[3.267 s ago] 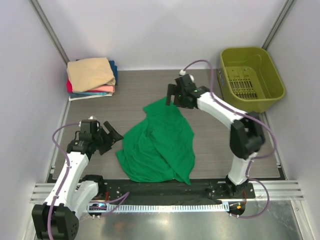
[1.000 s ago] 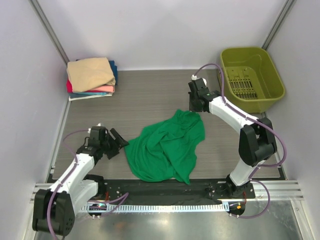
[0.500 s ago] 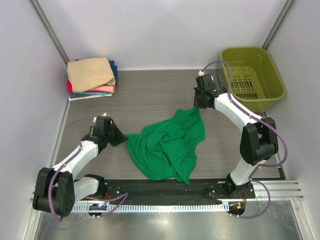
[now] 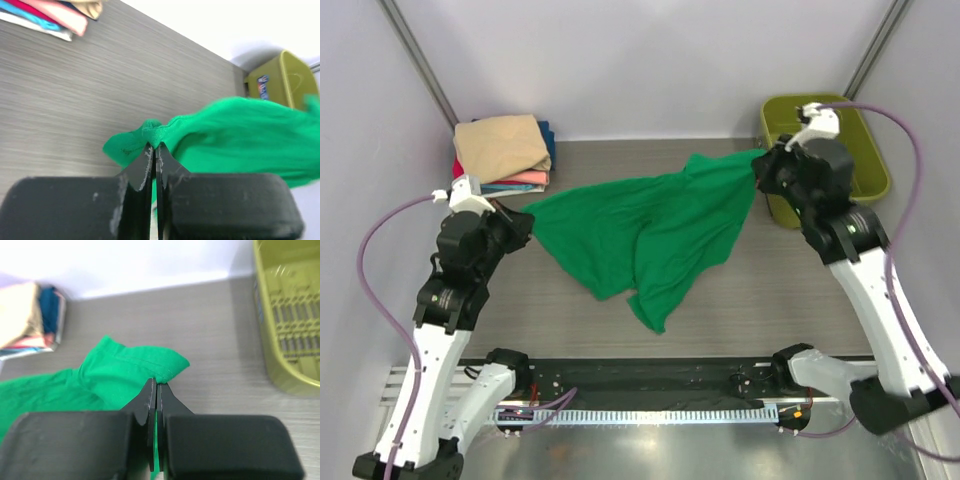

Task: Fold and stack the t-shirts
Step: Flatten the tshirt out, then fold the tshirt

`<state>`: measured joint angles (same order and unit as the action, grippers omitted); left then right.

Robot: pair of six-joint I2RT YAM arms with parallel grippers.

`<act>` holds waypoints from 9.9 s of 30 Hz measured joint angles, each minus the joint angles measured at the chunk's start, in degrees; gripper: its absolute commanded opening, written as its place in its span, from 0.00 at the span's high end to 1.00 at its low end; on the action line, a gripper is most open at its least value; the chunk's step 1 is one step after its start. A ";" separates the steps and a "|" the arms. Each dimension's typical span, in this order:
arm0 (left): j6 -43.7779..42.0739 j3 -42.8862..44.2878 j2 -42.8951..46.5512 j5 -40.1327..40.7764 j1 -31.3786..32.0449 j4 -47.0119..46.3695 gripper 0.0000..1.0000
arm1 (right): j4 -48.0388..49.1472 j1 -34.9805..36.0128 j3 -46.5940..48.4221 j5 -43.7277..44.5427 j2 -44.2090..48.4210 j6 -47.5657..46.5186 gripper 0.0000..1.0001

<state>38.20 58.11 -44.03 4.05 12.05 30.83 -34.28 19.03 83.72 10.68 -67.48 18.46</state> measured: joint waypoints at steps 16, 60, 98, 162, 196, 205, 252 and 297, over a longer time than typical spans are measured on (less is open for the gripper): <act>-16.09 21.84 10.95 -0.61 0.07 7.19 1.00 | 2.01 0.04 0.68 -7.19 32.17 -8.28 0.99; -7.48 10.75 -40.63 -11.45 -4.85 0.39 0.30 | 20.94 -4.39 -11.63 -7.13 -24.52 0.00 0.04; 0.37 25.14 -58.55 -1.86 0.20 2.19 0.31 | 8.00 -8.26 24.70 -10.49 -63.65 2.45 0.04; 27.10 -37.68 -4.13 15.10 0.07 -1.27 1.00 | -19.19 15.61 -48.87 0.76 20.20 38.77 0.18; 21.77 -34.25 8.22 8.81 -2.38 4.24 1.00 | -18.95 26.73 -41.55 5.55 10.47 51.19 0.99; 20.04 -26.18 -3.76 8.15 -2.78 2.49 1.00 | -15.23 15.04 -23.96 8.28 -2.10 37.40 0.99; 15.54 -22.77 -21.00 -3.78 -14.16 -11.30 0.26 | -1.42 -6.71 -24.52 2.78 -10.38 13.33 0.18; 20.61 -10.60 -28.89 -8.70 -14.16 -17.97 1.00 | 10.54 -11.06 -21.33 -0.37 -19.78 11.65 0.99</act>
<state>58.81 47.51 -72.93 -4.64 -2.11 12.86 -23.75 7.97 62.39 10.31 -87.26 30.11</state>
